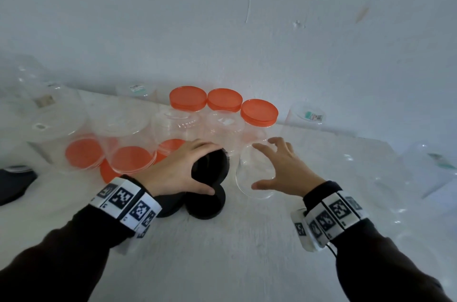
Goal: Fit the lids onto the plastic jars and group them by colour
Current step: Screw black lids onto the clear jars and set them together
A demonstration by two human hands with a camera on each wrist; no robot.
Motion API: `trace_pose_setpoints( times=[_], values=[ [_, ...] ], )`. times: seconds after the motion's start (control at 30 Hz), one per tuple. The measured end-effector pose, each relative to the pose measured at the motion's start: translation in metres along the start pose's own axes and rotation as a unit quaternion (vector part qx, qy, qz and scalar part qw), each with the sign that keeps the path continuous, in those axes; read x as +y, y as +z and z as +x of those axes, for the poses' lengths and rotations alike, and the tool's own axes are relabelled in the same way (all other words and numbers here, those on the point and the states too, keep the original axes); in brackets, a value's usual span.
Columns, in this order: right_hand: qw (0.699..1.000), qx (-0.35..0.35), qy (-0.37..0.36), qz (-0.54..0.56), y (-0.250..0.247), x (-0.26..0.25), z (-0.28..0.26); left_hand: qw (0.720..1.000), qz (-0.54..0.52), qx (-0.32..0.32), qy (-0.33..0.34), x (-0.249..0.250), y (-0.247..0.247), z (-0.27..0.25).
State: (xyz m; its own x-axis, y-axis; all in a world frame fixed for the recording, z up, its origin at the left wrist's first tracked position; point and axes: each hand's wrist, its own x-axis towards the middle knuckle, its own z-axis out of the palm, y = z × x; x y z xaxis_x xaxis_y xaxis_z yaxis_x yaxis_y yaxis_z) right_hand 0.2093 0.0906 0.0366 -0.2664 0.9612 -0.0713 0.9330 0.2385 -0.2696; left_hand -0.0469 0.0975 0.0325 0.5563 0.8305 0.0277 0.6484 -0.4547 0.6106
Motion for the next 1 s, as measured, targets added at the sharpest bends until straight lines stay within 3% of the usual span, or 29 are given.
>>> trace_pose_setpoints(
  times=[0.07, 0.23, 0.3, 0.43, 0.53, 0.63, 1.0],
  values=[
    [0.999, 0.033, -0.012, 0.025, -0.01, 0.003, -0.003, 1.0, 0.002, 0.001, 0.008, 0.0, 0.001, 0.004],
    [0.954, 0.285, -0.055, 0.067, -0.051, 0.023, -0.005, 1.0, -0.002, 0.006, 0.024, 0.006, -0.001, 0.014],
    [0.949, 0.311, -0.024, 0.044, -0.063, 0.034, 0.0, 1.0, 0.001, 0.007, 0.03, 0.009, -0.001, 0.019],
    [0.973, 0.222, 0.057, 0.017, -0.073, 0.055, 0.016, 0.999, -0.008, 0.003, 0.04, 0.013, 0.001, 0.025],
    [0.988, 0.131, 0.085, 0.006, -0.074, 0.064, 0.026, 0.999, -0.005, 0.002, 0.048, 0.016, 0.003, 0.027],
    [0.991, 0.085, 0.105, 0.009, -0.074, 0.064, 0.032, 0.999, -0.005, 0.0, 0.047, 0.017, 0.004, 0.027],
    [0.988, 0.135, 0.079, 0.003, -0.081, 0.055, 0.011, 0.999, -0.01, 0.009, 0.046, 0.028, 0.008, 0.027]
  ],
)
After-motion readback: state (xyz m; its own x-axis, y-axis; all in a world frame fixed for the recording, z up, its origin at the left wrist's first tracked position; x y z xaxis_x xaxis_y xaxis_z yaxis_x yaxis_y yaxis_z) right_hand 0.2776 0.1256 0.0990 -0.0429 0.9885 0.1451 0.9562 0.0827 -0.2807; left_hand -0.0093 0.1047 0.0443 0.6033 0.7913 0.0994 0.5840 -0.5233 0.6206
